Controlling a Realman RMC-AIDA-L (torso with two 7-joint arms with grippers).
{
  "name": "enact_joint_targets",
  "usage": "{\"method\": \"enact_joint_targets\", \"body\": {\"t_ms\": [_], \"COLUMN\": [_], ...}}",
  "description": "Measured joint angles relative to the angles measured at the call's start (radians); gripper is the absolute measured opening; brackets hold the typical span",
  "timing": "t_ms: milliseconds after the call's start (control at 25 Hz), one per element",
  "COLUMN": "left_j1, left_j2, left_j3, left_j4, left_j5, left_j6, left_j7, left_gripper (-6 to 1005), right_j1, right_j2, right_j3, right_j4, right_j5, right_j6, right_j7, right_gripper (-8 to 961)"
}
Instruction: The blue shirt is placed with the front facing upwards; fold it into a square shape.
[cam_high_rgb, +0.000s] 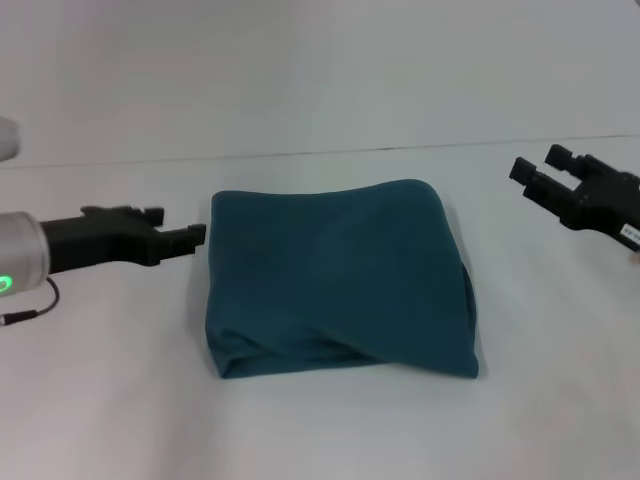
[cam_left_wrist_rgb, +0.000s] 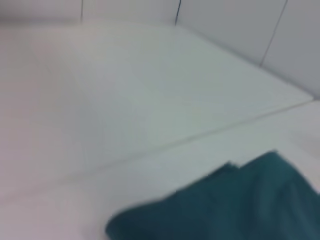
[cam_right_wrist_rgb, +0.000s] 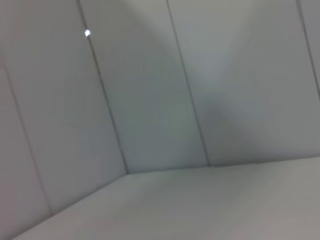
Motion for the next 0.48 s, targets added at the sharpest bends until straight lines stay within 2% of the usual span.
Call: {"method": "enact_joint_targets", "body": {"t_ms": [120,280,400,480], "left_j1": [0.036,0.030,0.000,-0.028], "left_j2": [-0.029,-0.033,-0.033,-0.032], "left_j3": [-0.008,0.008,0.021,0.030], "left_j4": [-0.042,-0.014,0.047,0.093], "left_j5": [-0.050,-0.120,-0.150,-0.149], "left_j6": [0.041,0.124,0.152,0.149], "left_j7": [0.142,0.252,0.295,0.299], "left_gripper": [472,633,891,893], "right_j1": [-0.022,0.004,0.050,0.083], "right_j2": [-0.010,-0.010,0.002,0.007], "right_j3": [0.000,0.004,0.013,0.011], "right_j4": [-0.198,-0.425,-0.486,-0.494], "right_j5": [-0.230,-0.596,-0.768,-0.841], "right_j6": [-0.020,-0.111,-0.195,-0.224], "right_j7": [0.235,0.525,0.628,0.675], "right_gripper": [627,760,851,899]}}
